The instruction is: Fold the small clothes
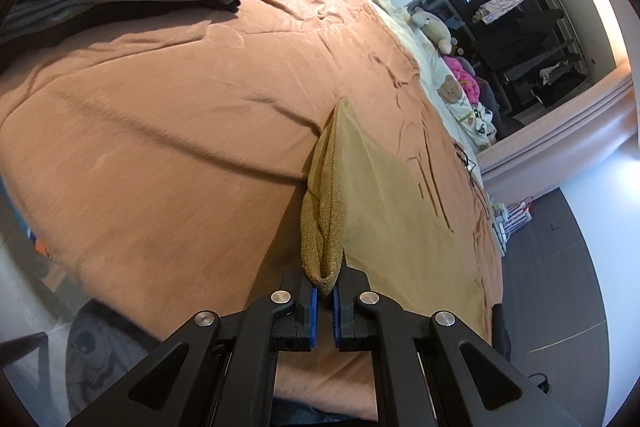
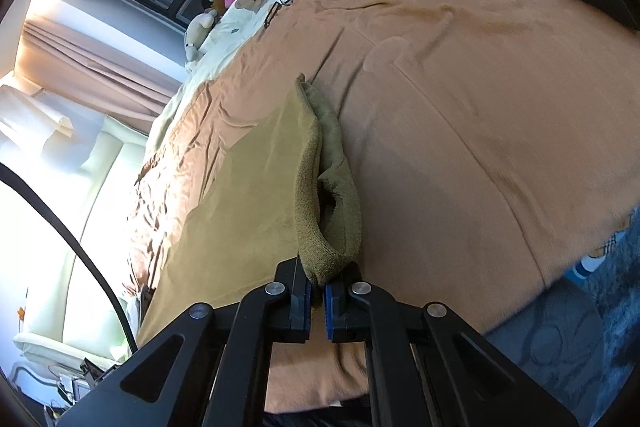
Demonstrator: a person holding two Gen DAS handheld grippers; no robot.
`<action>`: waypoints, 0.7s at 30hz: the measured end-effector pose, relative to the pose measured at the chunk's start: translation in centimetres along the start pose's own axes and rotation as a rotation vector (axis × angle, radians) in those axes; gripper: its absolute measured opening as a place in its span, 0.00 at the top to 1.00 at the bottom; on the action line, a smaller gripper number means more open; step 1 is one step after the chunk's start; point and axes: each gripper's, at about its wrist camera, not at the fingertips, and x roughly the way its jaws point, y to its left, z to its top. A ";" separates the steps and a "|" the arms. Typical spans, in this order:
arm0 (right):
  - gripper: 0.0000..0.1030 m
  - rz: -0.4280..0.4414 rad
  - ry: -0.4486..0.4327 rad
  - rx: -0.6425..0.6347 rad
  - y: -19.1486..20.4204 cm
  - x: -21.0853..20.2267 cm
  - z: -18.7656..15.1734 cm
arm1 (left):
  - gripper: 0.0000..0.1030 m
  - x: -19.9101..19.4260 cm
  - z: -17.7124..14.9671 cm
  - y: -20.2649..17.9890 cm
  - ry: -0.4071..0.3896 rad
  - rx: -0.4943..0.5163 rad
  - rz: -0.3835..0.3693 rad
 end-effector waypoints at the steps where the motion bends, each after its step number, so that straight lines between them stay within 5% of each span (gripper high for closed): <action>1: 0.99 -0.004 0.003 -0.003 0.0 -0.1 -0.2 | 0.95 -0.1 -0.2 0.3 0.002 0.000 0.000; 9: 0.88 -0.138 0.040 -0.040 0.9 -0.6 -1.0 | 0.93 1.6 -1.3 3.0 0.071 -0.031 0.020; 11: 0.75 -0.165 0.004 -0.060 1.7 -1.9 -0.8 | 0.90 1.8 -1.4 3.3 0.076 -0.036 0.011; 13: 0.63 -0.196 -0.056 -0.108 3.1 -3.6 -0.3 | 0.74 1.8 -1.4 3.4 0.074 -0.040 0.005; 16: 0.60 -0.187 -0.098 -0.194 5.9 -4.8 -0.4 | 0.55 1.7 -1.4 3.7 0.061 -0.061 -0.018; 21: 0.60 -0.105 -0.035 -0.349 11.2 -3.1 -2.0 | 0.55 1.7 -1.6 3.9 0.059 -0.088 -0.066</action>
